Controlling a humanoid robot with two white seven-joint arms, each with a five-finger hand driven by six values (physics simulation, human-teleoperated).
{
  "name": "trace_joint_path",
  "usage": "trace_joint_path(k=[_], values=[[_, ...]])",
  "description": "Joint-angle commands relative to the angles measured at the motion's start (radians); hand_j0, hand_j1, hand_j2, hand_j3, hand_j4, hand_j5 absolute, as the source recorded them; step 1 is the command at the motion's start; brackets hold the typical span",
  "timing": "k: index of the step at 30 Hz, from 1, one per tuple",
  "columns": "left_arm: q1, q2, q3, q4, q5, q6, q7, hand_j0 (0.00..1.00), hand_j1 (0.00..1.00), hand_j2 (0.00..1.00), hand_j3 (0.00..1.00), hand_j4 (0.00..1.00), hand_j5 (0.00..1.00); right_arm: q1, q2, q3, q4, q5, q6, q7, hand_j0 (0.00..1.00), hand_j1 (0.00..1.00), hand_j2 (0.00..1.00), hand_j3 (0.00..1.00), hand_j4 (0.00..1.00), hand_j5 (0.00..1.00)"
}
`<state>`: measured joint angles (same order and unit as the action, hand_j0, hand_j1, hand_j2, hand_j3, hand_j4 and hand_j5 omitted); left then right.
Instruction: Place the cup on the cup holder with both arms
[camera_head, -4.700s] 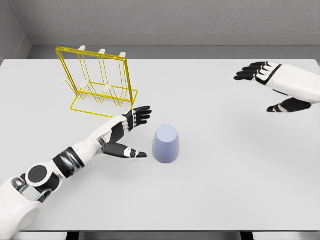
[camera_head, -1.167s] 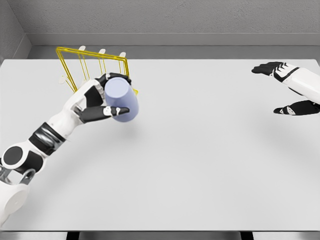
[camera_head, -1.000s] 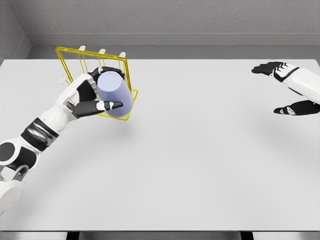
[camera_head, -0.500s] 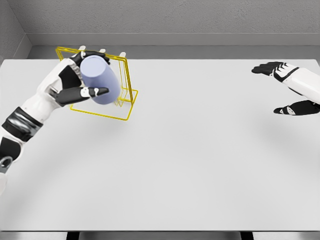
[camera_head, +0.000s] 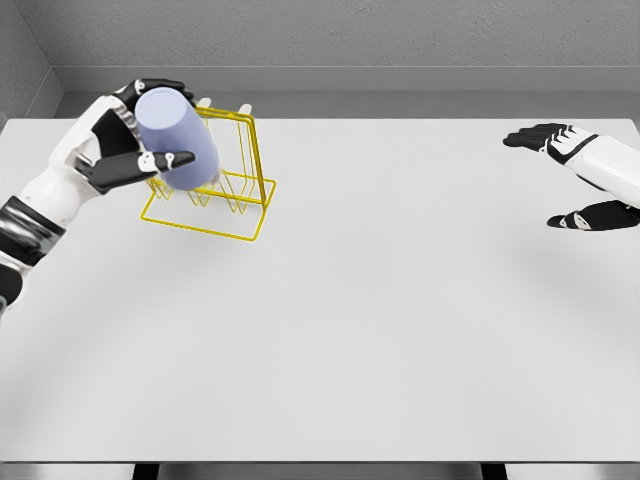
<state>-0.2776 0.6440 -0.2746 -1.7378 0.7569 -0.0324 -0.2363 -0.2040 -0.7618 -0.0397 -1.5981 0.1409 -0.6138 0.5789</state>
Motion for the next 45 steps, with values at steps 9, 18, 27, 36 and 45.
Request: trace_joint_path(k=[9,18,27,36,45], values=[[-0.037,-0.03,-0.029,0.027,0.002,0.008,0.0,0.63,0.63,0.63,0.63,0.63,0.63,0.0,-0.001,0.0,0.0,-0.007,0.003,-0.001,1.0,1.0,1.0,1.0,1.0,1.0],[-0.043,-0.04,-0.064,0.046,-0.001,0.008,0.0,0.64,0.64,0.64,0.64,0.64,0.64,0.0,-0.001,0.0,0.001,-0.007,0.003,-0.001,1.0,1.0,1.0,1.0,1.0,1.0],[-0.054,-0.04,-0.066,0.049,-0.011,0.011,0.0,1.0,1.0,1.0,1.0,1.0,1.0,0.0,-0.001,0.0,0.001,-0.007,0.003,-0.001,1.0,1.0,1.0,1.0,1.0,1.0],[-0.058,-0.04,-0.066,0.047,-0.011,0.011,0.002,0.92,0.92,0.92,0.92,0.92,0.92,0.0,-0.001,0.0,0.0,-0.007,0.003,-0.001,1.0,1.0,1.0,1.0,1.0,1.0],[-0.057,-0.04,-0.066,0.041,-0.013,0.009,0.002,0.85,0.85,0.85,0.85,0.85,0.85,0.0,-0.001,0.0,0.0,-0.007,0.003,-0.001,1.0,1.0,1.0,1.0,1.0,1.0]])
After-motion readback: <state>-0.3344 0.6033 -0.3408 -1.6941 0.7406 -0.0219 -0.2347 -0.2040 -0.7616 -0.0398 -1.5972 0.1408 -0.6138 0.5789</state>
